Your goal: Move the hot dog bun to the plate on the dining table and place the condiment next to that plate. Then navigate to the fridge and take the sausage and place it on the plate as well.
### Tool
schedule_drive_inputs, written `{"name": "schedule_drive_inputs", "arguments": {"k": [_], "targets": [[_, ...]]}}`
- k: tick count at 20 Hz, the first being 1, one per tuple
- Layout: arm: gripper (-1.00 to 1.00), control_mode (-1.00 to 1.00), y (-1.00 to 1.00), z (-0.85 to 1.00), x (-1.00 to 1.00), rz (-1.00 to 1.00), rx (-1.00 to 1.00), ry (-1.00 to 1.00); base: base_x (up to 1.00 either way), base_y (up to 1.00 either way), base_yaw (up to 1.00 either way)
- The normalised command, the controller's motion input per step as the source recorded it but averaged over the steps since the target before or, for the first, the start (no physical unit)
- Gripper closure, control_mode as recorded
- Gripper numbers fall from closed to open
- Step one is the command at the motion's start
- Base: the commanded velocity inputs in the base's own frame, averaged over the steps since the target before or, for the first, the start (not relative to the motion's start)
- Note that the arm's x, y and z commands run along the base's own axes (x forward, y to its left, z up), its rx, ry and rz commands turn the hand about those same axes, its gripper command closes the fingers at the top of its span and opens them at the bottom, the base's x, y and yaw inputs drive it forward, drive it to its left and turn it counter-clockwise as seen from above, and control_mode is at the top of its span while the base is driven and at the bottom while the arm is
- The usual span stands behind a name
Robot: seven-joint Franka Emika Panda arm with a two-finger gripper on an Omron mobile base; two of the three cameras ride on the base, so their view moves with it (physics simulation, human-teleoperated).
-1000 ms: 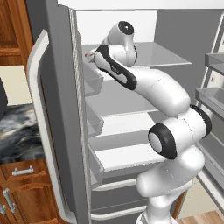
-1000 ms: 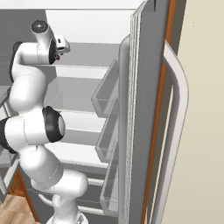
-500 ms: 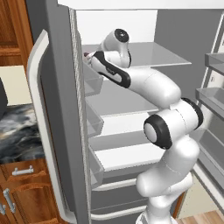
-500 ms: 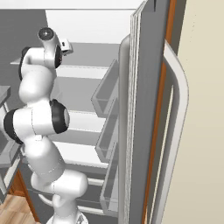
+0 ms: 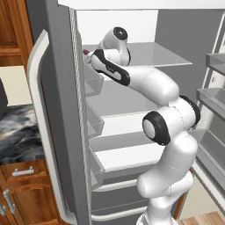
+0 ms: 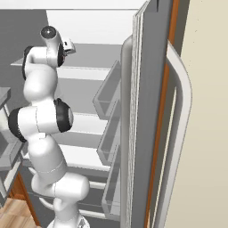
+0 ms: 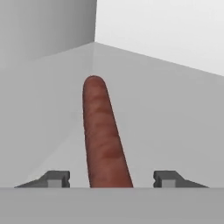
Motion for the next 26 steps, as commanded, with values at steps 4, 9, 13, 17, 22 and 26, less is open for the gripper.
{"name": "schedule_drive_inputs", "arguments": {"k": [4,9,13,17,22,26], "targets": [[1.00,-1.00,-0.02,-0.32,-0.32,0.00,-0.02,0.02,0.00,0.00,0.00],[1.00,-1.00,-0.23,-0.02,-0.43,0.00,0.00,-0.01,0.00,0.00,0.00],[1.00,-1.00,-0.49,0.00,-0.89,0.00,0.00,-0.07,0.00,0.00,0.00],[1.00,-1.00,-0.55,0.32,-1.00,0.00,0.00,-0.04,0.00,0.00,0.00],[1.00,-1.00,-0.27,0.58,-1.00,0.00,-0.01,0.00,0.00,0.00,0.00],[1.00,-1.00,-0.21,0.68,-1.00,0.00,-0.03,0.01,0.00,0.00,0.00]]}}
